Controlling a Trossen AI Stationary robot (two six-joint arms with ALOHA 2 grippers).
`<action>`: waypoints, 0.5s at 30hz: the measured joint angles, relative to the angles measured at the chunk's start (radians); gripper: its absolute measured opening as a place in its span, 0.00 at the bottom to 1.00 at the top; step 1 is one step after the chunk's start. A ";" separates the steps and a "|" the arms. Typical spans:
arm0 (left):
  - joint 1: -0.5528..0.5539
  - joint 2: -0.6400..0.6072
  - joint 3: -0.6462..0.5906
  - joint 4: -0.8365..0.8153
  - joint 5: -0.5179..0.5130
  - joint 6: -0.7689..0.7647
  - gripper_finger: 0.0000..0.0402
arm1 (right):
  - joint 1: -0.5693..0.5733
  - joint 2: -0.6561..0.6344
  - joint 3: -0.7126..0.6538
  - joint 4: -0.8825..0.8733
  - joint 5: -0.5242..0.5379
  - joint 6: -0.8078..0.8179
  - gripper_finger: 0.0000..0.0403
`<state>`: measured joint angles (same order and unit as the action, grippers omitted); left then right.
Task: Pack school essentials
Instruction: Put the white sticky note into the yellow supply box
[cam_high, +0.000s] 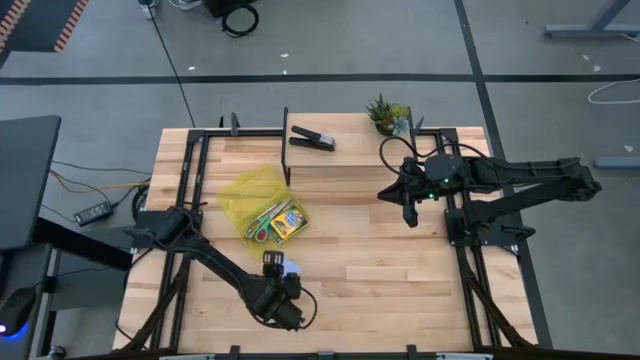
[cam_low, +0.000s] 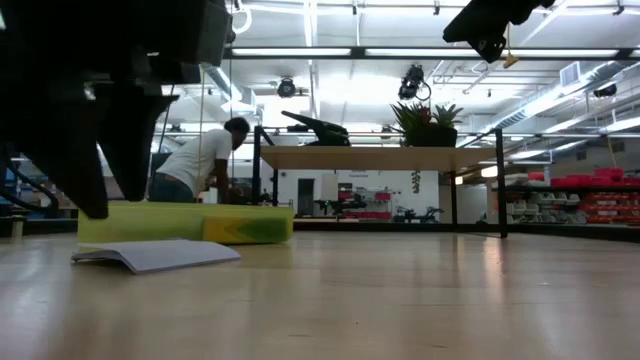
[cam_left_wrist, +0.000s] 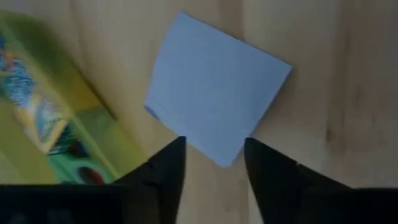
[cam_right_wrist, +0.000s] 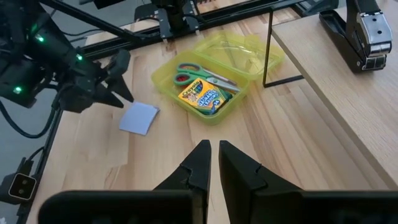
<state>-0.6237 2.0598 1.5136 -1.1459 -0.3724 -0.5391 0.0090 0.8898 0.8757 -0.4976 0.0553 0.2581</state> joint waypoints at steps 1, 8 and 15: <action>0.004 0.000 -0.006 0.006 0.006 0.008 0.45 | 0.000 0.000 0.000 0.000 0.000 0.000 0.10; 0.083 -0.009 -0.020 0.020 0.055 0.027 0.57 | 0.000 0.000 0.000 0.000 0.000 0.003 0.10; 0.191 -0.133 -0.125 0.176 0.088 0.064 0.49 | 0.000 0.000 0.000 0.000 0.000 0.004 0.10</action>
<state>-0.4328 1.9264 1.3885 -0.9701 -0.2848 -0.4746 0.0093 0.8895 0.8757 -0.4976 0.0553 0.2616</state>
